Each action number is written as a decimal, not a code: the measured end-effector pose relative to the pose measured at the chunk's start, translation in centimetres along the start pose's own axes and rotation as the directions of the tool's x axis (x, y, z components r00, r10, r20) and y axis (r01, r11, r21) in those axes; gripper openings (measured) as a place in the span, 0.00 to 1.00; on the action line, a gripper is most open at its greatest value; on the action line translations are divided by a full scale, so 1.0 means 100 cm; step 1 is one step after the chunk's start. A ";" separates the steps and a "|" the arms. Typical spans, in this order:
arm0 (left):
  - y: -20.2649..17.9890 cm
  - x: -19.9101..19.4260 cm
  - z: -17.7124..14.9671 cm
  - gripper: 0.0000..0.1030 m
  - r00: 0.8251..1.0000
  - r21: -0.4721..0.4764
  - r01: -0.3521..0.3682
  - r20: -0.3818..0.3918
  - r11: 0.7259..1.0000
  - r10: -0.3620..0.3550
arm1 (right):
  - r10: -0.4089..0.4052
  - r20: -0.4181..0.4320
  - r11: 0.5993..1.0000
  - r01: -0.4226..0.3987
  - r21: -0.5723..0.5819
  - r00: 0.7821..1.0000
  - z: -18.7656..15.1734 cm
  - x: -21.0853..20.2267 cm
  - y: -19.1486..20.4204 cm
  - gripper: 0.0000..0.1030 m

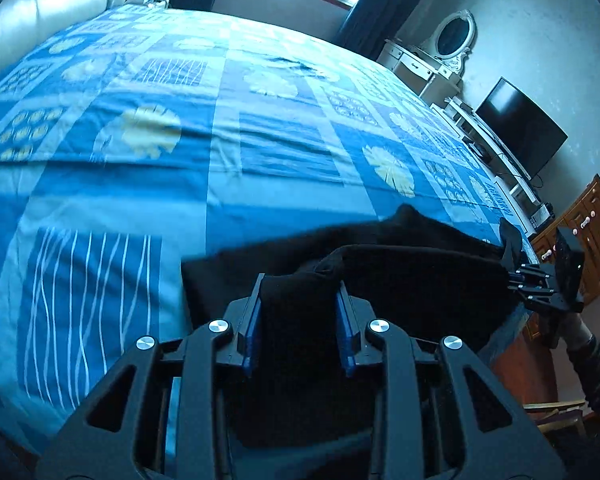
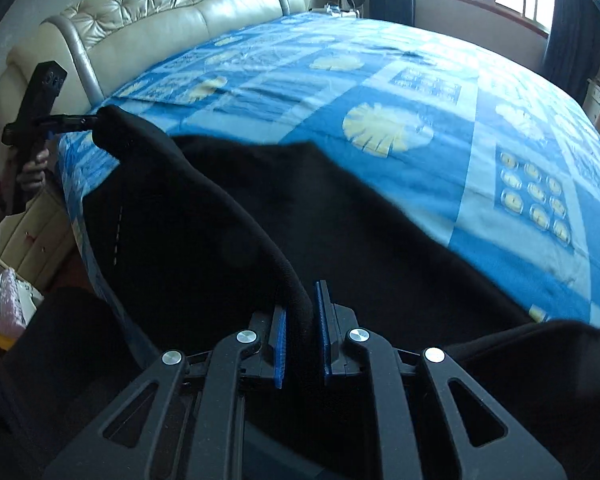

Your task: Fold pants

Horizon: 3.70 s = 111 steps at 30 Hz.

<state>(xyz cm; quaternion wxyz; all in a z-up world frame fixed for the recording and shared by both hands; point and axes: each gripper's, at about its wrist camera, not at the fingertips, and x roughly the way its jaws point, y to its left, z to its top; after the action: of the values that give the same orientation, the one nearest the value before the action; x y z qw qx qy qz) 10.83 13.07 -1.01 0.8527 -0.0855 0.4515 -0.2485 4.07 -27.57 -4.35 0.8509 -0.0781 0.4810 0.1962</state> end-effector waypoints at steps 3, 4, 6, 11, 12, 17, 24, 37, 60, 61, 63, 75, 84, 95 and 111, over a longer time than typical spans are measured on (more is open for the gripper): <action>0.008 0.003 -0.027 0.30 0.999 -0.048 -0.003 -0.032 0.999 0.002 | -0.009 -0.029 1.000 0.009 0.002 1.000 -0.019 0.010 0.007 0.13; 0.011 0.005 -0.034 0.30 0.999 -0.061 -0.008 -0.043 0.998 0.005 | -0.006 -0.032 1.000 0.006 0.011 0.999 -0.024 0.012 0.007 0.13; 0.016 0.009 -0.048 0.31 0.998 -0.082 -0.024 -0.065 0.996 0.019 | -0.006 -0.037 1.000 0.007 0.020 0.999 -0.030 0.014 0.011 0.13; 0.021 0.001 -0.070 0.45 0.998 -0.135 -0.022 -0.065 0.991 0.013 | 0.014 -0.027 0.997 -0.011 0.077 1.000 -0.042 0.004 0.011 0.31; 0.023 -0.004 -0.075 0.50 0.998 -0.164 -0.013 -0.062 0.986 0.003 | 0.025 -0.023 0.995 -0.023 0.098 0.999 -0.044 -0.001 0.010 0.36; 0.028 -0.028 -0.094 0.57 0.998 -0.312 0.060 -0.007 0.948 -0.066 | 0.121 0.057 0.949 -0.132 0.285 0.991 -0.061 -0.032 -0.006 0.60; 0.011 -0.012 -0.097 0.61 0.998 -0.419 0.052 -0.016 0.906 -0.065 | 0.277 0.210 0.692 -0.346 0.634 0.938 -0.091 -0.036 -0.044 0.61; 0.002 0.013 -0.081 0.23 0.992 -0.449 -0.126 -0.086 0.884 0.098 | 0.307 0.300 0.435 -0.413 0.800 0.903 -0.109 0.000 -0.056 0.61; -0.024 -0.028 -0.087 0.57 0.961 -0.277 -0.269 -0.014 0.922 0.276 | -0.027 0.392 0.449 -0.339 0.827 0.920 -0.187 -0.124 -0.169 0.48; -0.028 -0.035 -0.085 0.61 0.953 -0.272 -0.289 0.014 0.918 0.304 | -0.113 0.374 0.406 -0.300 0.863 0.921 -0.205 -0.141 -0.193 0.48; -0.033 -0.038 -0.079 0.63 0.942 -0.266 -0.313 0.033 0.911 0.334 | -0.216 0.337 0.346 -0.251 0.904 0.916 -0.225 -0.159 -0.225 0.48; -0.038 -0.009 -0.064 0.74 0.927 -0.313 -0.358 -0.006 0.879 0.376 | -0.386 0.070 0.030 -0.063 0.998 0.920 -0.316 -0.177 -0.332 0.49; -0.046 0.015 -0.063 0.74 0.921 -0.301 -0.383 -0.047 0.873 0.387 | -0.442 0.077 0.185 0.006 0.983 0.894 -0.295 -0.184 -0.342 0.06; -0.055 0.025 -0.070 0.76 0.910 -0.214 -0.412 -0.052 0.886 0.411 | -0.562 -0.029 -0.025 0.018 1.000 0.827 -0.330 -0.216 -0.338 0.37; -0.052 0.035 -0.074 0.88 0.919 -0.225 -0.389 -0.029 0.893 0.393 | -0.445 -0.326 0.397 0.510 0.763 0.834 -0.048 -0.053 -0.347 0.61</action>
<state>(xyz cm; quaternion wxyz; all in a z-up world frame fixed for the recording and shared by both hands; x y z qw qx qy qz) 4.62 7.40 -5.85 0.8738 -0.0918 0.4772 -0.0181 12.01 -62.06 -4.26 0.7867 0.1891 0.5008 -0.3076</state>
